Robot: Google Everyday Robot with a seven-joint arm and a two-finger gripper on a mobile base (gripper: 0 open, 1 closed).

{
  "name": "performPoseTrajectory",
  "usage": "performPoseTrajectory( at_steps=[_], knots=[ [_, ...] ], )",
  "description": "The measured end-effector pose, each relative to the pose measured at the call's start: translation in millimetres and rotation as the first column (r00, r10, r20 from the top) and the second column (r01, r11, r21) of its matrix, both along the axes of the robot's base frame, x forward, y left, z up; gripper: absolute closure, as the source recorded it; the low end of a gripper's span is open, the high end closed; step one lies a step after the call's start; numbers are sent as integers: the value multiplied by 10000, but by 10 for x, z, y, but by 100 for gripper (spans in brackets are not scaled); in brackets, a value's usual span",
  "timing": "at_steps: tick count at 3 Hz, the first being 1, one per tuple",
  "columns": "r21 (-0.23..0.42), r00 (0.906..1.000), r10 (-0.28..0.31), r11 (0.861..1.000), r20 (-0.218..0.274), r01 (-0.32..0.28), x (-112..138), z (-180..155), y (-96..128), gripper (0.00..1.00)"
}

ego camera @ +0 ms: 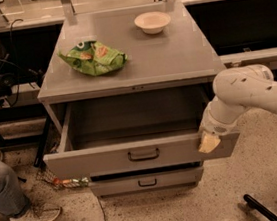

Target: Open top drawer

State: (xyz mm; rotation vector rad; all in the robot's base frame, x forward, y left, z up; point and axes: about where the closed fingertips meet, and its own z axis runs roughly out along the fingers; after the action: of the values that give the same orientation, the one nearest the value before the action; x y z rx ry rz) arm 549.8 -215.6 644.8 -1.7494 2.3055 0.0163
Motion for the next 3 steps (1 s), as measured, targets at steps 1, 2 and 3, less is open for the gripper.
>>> performPoseTrajectory(
  at_steps=[1,2,3],
  knots=[
    [0,10000,-1,10000,-1,1,-11,2,-2,100],
    [24,9990,-387,9992,-237,388,-288,-4,-79,100],
    [24,9990,-387,9992,-237,388,-286,-4,-76,100]
  ],
)
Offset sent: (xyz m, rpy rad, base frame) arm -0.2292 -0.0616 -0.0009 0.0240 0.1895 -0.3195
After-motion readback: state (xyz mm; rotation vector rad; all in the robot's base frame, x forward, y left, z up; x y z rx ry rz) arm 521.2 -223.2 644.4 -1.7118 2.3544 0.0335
